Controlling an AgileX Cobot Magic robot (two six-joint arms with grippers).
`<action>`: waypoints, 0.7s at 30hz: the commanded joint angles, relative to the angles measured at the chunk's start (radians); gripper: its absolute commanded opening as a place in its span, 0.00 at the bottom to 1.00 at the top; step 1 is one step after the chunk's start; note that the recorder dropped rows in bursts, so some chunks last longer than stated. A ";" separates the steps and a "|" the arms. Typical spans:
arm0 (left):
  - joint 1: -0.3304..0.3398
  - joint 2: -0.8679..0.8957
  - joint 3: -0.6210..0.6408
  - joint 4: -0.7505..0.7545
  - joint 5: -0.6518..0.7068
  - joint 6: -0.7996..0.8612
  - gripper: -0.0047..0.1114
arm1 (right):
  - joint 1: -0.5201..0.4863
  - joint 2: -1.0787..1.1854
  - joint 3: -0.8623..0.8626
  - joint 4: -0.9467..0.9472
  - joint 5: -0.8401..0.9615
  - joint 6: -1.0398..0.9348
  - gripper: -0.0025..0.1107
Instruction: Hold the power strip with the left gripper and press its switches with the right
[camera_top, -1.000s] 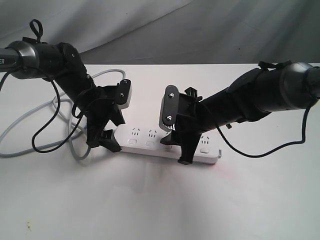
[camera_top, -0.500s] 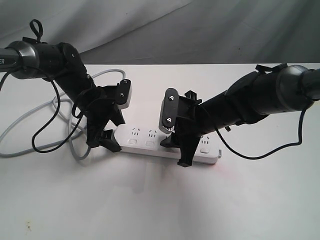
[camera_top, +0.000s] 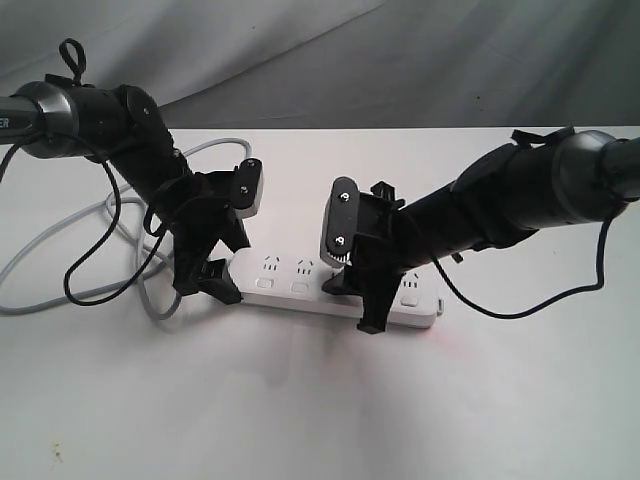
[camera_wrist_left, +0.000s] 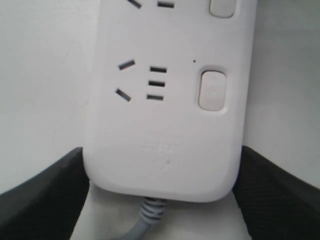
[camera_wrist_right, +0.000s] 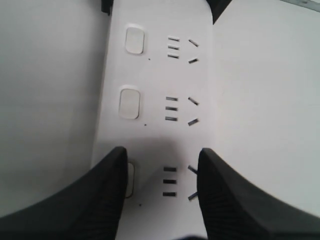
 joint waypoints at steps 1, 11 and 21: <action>0.000 -0.002 -0.004 -0.007 0.011 -0.008 0.48 | -0.009 0.024 0.032 -0.038 -0.027 -0.013 0.40; 0.000 -0.002 -0.004 -0.007 0.011 -0.005 0.48 | -0.009 0.025 0.036 -0.025 -0.022 -0.013 0.40; 0.000 -0.002 -0.004 -0.007 0.011 -0.007 0.48 | -0.009 -0.157 0.037 -0.017 -0.015 -0.002 0.40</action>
